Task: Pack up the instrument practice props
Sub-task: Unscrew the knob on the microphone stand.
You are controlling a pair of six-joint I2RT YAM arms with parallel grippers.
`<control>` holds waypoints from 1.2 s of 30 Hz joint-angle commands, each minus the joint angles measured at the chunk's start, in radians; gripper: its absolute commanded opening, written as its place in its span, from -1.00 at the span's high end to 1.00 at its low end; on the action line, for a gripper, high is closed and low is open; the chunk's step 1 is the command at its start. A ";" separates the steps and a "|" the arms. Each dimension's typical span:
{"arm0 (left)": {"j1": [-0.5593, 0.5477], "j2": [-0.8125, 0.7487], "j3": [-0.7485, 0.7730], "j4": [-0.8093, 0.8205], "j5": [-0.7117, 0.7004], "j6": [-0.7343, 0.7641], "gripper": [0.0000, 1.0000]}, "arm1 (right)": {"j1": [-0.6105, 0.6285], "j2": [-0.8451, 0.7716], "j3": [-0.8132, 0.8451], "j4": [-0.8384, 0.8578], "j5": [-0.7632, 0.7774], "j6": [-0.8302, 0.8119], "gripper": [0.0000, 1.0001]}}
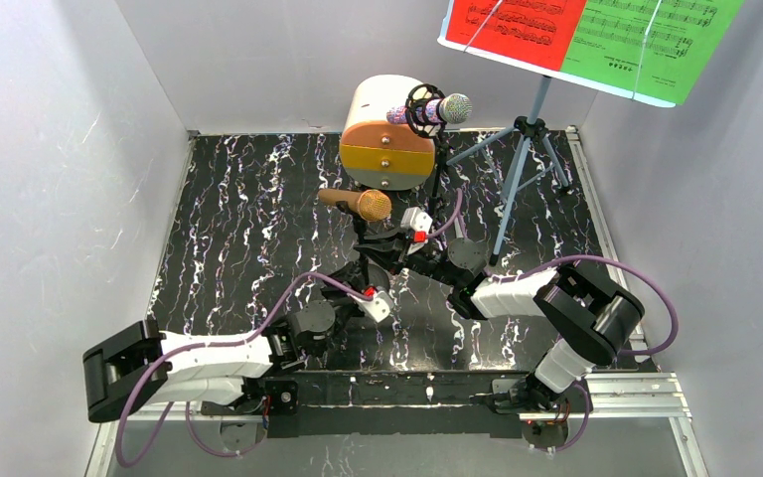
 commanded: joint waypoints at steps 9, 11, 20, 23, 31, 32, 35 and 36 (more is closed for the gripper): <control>0.045 0.002 -0.023 0.080 -0.009 -0.206 1.00 | 0.016 0.041 -0.027 -0.231 -0.060 0.045 0.97; 0.100 -0.045 -0.037 0.048 0.062 -0.339 1.00 | 0.016 0.042 -0.027 -0.233 -0.061 0.045 0.97; 0.359 -0.084 0.030 -0.139 0.406 -1.036 1.00 | 0.016 0.050 -0.019 -0.241 -0.067 0.045 0.97; 0.413 -0.038 0.057 -0.157 0.475 -1.279 1.00 | 0.016 0.047 -0.020 -0.245 -0.065 0.043 0.97; 0.533 0.025 0.019 -0.120 0.565 -1.927 1.00 | 0.016 0.042 -0.022 -0.248 -0.062 0.035 0.97; 0.543 0.030 0.006 -0.099 0.573 -2.007 1.00 | 0.016 0.042 -0.021 -0.248 -0.062 0.034 0.97; 0.563 0.053 -0.030 -0.023 0.597 -2.226 1.00 | 0.016 0.040 -0.024 -0.248 -0.058 0.032 0.97; 0.566 0.062 -0.040 0.005 0.597 -2.293 1.00 | 0.016 0.041 -0.025 -0.248 -0.059 0.031 0.97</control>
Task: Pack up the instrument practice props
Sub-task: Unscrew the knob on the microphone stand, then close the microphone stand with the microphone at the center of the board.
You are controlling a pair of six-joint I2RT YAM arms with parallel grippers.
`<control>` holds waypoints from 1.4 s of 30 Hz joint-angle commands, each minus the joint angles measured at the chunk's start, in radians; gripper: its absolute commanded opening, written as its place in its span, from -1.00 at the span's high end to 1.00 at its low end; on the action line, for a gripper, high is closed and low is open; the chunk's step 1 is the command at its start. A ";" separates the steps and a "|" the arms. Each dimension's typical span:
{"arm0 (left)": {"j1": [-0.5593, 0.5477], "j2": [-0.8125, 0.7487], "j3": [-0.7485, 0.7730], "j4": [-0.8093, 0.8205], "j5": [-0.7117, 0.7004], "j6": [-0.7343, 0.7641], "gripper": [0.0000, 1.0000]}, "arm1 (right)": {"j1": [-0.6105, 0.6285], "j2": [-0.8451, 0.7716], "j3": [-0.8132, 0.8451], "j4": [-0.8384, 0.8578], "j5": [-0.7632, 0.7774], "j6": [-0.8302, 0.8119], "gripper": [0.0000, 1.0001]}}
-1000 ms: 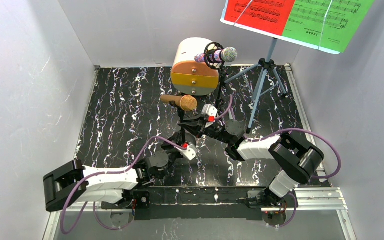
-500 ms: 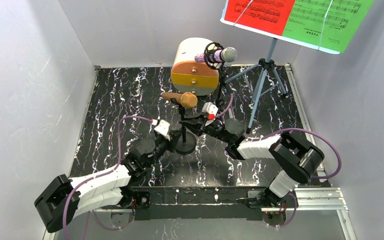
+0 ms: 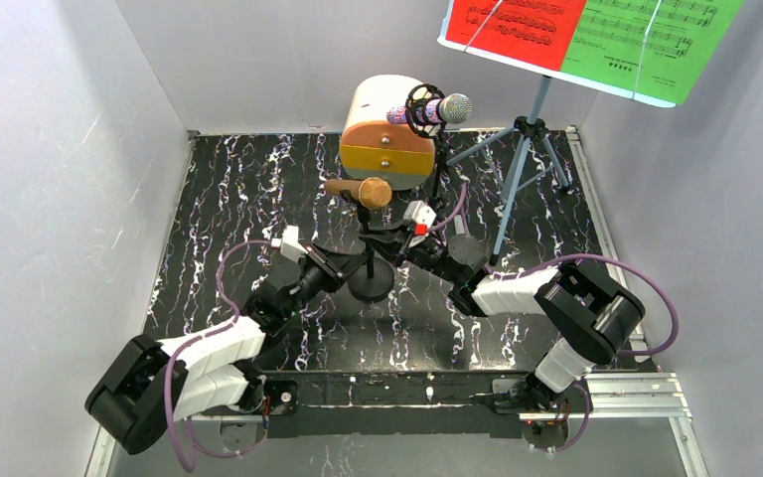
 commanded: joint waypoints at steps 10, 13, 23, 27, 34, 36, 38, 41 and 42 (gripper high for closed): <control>0.029 0.037 -0.068 0.119 0.008 -0.641 0.75 | 0.039 0.041 -0.034 -0.224 -0.130 0.048 0.97; 0.030 -0.019 -0.075 0.019 -0.033 -0.580 0.50 | 0.040 0.040 -0.036 -0.225 -0.128 0.047 0.97; 0.043 -0.179 0.014 -0.436 -0.171 -0.208 0.16 | 0.039 0.032 -0.035 -0.237 -0.125 0.039 0.97; 0.043 -0.188 0.161 -0.590 -0.192 0.046 0.02 | 0.039 0.032 -0.037 -0.238 -0.122 0.036 0.97; 0.043 -0.301 0.260 -0.642 -0.189 0.366 -0.19 | 0.039 0.037 -0.036 -0.232 -0.125 0.036 0.97; 0.043 -0.325 0.254 -0.602 -0.141 0.449 -0.23 | 0.039 0.041 -0.036 -0.229 -0.129 0.040 0.97; 0.043 -0.340 0.247 -0.551 -0.081 0.528 -0.27 | 0.039 0.043 -0.033 -0.227 -0.133 0.042 0.97; 0.043 -0.347 0.232 -0.471 -0.014 0.627 -0.31 | 0.041 0.044 -0.032 -0.228 -0.134 0.042 0.97; 0.043 -0.344 0.223 -0.435 0.016 0.652 -0.32 | 0.042 0.044 -0.031 -0.228 -0.132 0.039 0.97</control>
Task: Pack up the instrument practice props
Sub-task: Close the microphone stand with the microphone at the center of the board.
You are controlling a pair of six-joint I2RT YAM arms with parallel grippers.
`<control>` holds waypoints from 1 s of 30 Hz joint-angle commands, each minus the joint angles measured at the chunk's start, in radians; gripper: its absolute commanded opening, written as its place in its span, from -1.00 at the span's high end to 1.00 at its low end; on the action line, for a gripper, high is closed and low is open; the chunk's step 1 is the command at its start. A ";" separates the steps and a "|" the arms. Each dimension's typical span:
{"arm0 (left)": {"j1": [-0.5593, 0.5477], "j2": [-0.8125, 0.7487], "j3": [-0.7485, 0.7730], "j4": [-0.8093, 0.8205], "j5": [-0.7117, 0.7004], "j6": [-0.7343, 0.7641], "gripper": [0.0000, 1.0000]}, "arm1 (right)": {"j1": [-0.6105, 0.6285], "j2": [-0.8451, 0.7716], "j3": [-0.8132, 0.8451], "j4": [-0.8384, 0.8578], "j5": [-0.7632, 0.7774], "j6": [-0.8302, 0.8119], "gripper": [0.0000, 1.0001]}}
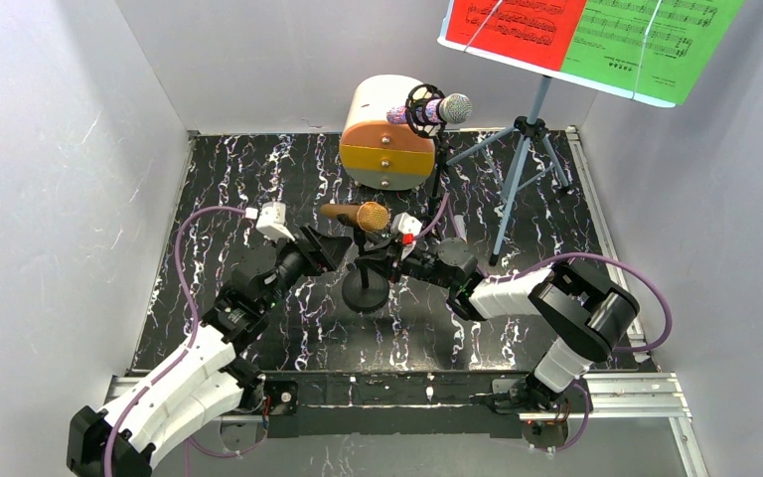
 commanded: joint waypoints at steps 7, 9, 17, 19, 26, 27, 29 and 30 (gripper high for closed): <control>0.002 0.060 -0.054 0.377 0.201 0.282 -0.35 | 0.022 0.030 -0.008 -0.129 -0.042 0.023 0.97; 0.002 0.085 -0.053 0.417 0.209 0.297 -0.34 | 0.024 0.028 -0.008 -0.133 -0.038 0.018 0.97; -0.008 0.154 -0.078 0.577 0.228 0.343 0.02 | 0.029 0.034 -0.003 -0.146 -0.029 0.006 0.97; -0.010 0.156 -0.083 0.595 0.227 0.371 0.32 | 0.030 0.034 -0.001 -0.150 -0.027 0.004 0.97; -0.039 0.152 -0.122 0.604 0.271 0.508 1.00 | 0.031 0.008 0.019 -0.152 -0.041 0.032 0.87; -0.046 0.148 -0.128 0.604 0.265 0.524 1.00 | 0.031 -0.005 0.020 -0.156 -0.041 0.037 0.83; -0.061 0.139 -0.142 0.604 0.256 0.556 1.00 | 0.032 -0.037 0.025 -0.176 -0.037 0.044 0.77; -0.070 0.136 -0.150 0.604 0.247 0.577 1.00 | 0.031 -0.058 0.029 -0.192 -0.034 0.046 0.64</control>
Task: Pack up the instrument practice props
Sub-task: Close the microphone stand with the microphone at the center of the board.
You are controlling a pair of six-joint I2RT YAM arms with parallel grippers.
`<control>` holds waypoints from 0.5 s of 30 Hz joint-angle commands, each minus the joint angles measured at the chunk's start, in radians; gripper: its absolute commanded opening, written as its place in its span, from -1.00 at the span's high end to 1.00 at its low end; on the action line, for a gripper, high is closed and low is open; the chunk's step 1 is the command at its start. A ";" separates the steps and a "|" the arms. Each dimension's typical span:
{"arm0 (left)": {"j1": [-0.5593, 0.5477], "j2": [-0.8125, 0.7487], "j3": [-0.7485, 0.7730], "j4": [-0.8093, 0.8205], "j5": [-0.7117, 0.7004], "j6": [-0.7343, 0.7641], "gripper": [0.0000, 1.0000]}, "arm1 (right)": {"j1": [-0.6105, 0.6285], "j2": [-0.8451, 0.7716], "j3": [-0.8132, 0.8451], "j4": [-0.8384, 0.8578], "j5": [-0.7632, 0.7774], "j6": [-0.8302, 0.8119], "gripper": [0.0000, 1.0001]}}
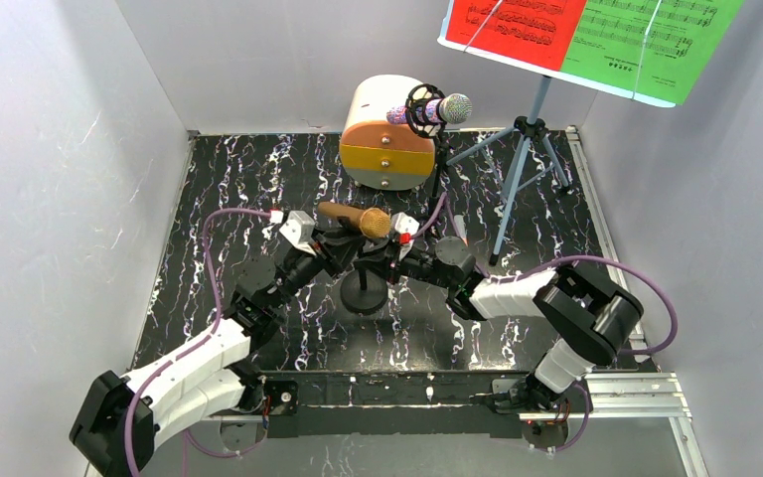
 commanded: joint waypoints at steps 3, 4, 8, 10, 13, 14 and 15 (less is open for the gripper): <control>-0.052 -0.015 -0.061 -0.004 -0.051 0.139 1.00 | 0.021 -0.110 0.010 -0.193 -0.025 0.054 0.23; -0.057 -0.013 -0.068 -0.001 -0.059 0.147 1.00 | 0.022 -0.130 0.006 -0.210 -0.018 0.055 0.12; -0.072 -0.002 -0.105 0.028 -0.093 0.168 1.00 | 0.022 -0.231 -0.026 -0.288 0.010 0.057 -0.19; -0.075 0.002 -0.125 0.049 -0.107 0.169 1.00 | 0.022 -0.287 -0.052 -0.330 0.030 0.060 -0.29; -0.077 0.000 -0.162 0.080 -0.135 0.173 1.00 | 0.022 -0.370 -0.073 -0.423 0.040 0.071 -0.45; -0.078 -0.001 -0.175 0.092 -0.145 0.176 1.00 | 0.022 -0.396 -0.073 -0.459 0.041 0.080 -0.54; -0.078 0.000 -0.188 0.101 -0.156 0.177 1.00 | 0.021 -0.425 -0.070 -0.501 0.040 0.089 -0.63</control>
